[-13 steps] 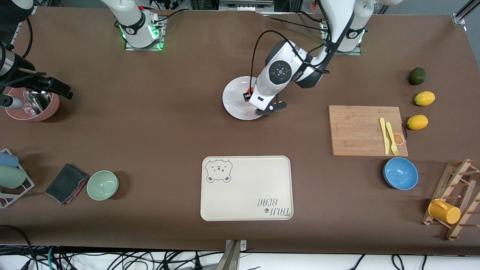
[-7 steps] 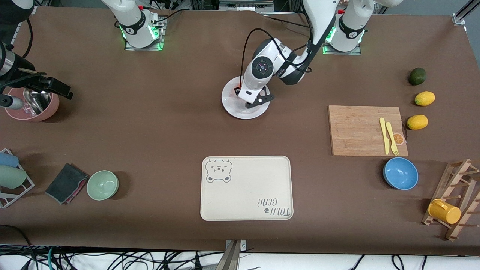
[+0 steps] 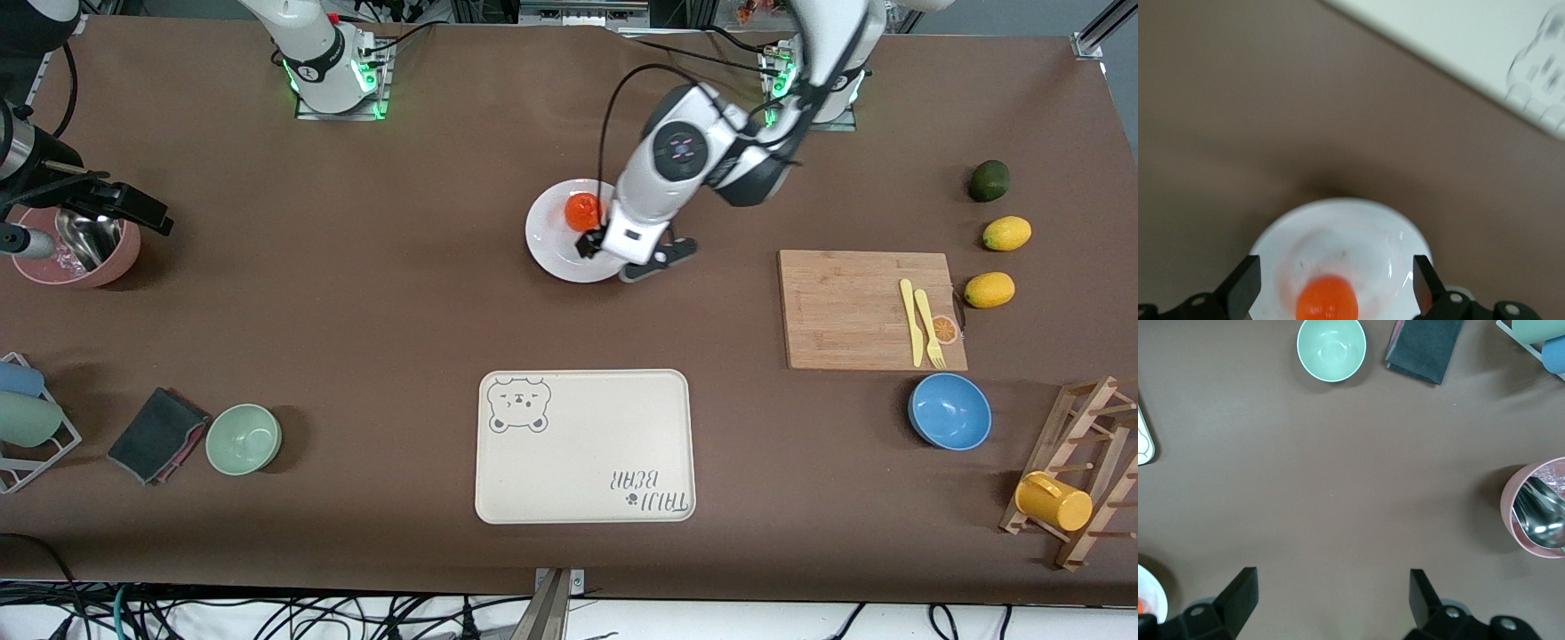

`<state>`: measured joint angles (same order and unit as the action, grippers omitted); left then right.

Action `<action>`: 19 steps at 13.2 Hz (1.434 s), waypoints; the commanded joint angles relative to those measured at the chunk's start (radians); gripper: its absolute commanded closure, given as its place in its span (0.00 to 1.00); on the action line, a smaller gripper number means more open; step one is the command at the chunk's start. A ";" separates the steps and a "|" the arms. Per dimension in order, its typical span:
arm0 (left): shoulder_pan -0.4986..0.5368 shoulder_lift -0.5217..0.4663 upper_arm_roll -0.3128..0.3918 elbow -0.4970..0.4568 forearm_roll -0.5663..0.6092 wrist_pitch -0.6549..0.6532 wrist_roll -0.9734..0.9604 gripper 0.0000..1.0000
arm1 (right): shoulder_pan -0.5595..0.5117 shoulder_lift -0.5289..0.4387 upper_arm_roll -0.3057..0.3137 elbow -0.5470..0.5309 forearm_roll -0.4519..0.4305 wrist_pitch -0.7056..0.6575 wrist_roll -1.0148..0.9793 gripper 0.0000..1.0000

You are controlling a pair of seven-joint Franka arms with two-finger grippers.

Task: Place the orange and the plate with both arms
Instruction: 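Withdraw the left gripper while the right gripper reaches toward the white plate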

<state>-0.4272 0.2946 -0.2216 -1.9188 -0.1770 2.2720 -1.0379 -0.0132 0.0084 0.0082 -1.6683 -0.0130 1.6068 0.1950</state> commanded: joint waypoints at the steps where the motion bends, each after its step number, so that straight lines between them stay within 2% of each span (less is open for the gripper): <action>1: 0.219 -0.126 -0.050 -0.035 0.031 -0.013 0.156 0.00 | 0.012 0.004 0.015 0.015 0.004 -0.018 -0.005 0.00; 3: 0.310 -0.161 -0.048 -0.037 0.031 0.032 0.350 0.00 | 0.045 0.022 0.024 0.013 0.005 -0.018 -0.006 0.00; 5: 0.398 -0.201 -0.038 -0.042 0.033 0.011 0.611 0.00 | 0.079 0.039 0.035 0.006 0.036 -0.018 -0.006 0.00; 7: 0.426 -0.224 0.068 -0.025 0.033 -0.080 0.932 0.00 | 0.134 0.063 0.039 0.002 0.080 -0.018 0.003 0.00; 8: 0.426 -0.233 0.120 -0.010 0.034 -0.116 1.038 0.00 | 0.162 0.077 0.039 0.002 0.115 -0.007 0.007 0.00; 9: 0.426 -0.233 0.160 0.047 0.060 -0.209 1.088 0.00 | 0.171 0.100 0.039 0.002 0.170 0.004 0.009 0.00; 11: 0.424 -0.216 0.169 0.231 0.160 -0.430 1.087 0.00 | 0.171 0.157 0.039 -0.023 0.284 0.074 0.008 0.00; 12: 0.424 -0.213 0.169 0.283 0.186 -0.492 1.079 0.00 | 0.171 0.166 0.039 -0.046 0.350 0.109 0.009 0.00; 14: 0.424 -0.213 0.173 0.345 0.192 -0.587 1.027 0.00 | 0.173 0.168 0.041 -0.141 0.460 0.149 -0.014 0.00; 16: 0.423 -0.213 0.171 0.405 0.194 -0.733 0.948 0.00 | 0.174 0.148 0.067 -0.262 0.519 0.252 -0.043 0.00; 18: 0.418 -0.207 0.165 0.423 0.194 -0.749 0.888 0.00 | 0.174 0.139 0.082 -0.368 0.600 0.344 -0.109 0.00; 19: 0.417 -0.201 0.163 0.435 0.192 -0.749 0.884 0.00 | 0.174 0.136 0.088 -0.423 0.670 0.393 -0.176 0.00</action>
<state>-0.0004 0.0629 -0.0513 -1.5342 -0.0130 1.5518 -0.1136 0.1641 0.1967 0.0859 -1.9660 0.5640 1.9165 0.1095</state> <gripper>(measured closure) 0.000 0.000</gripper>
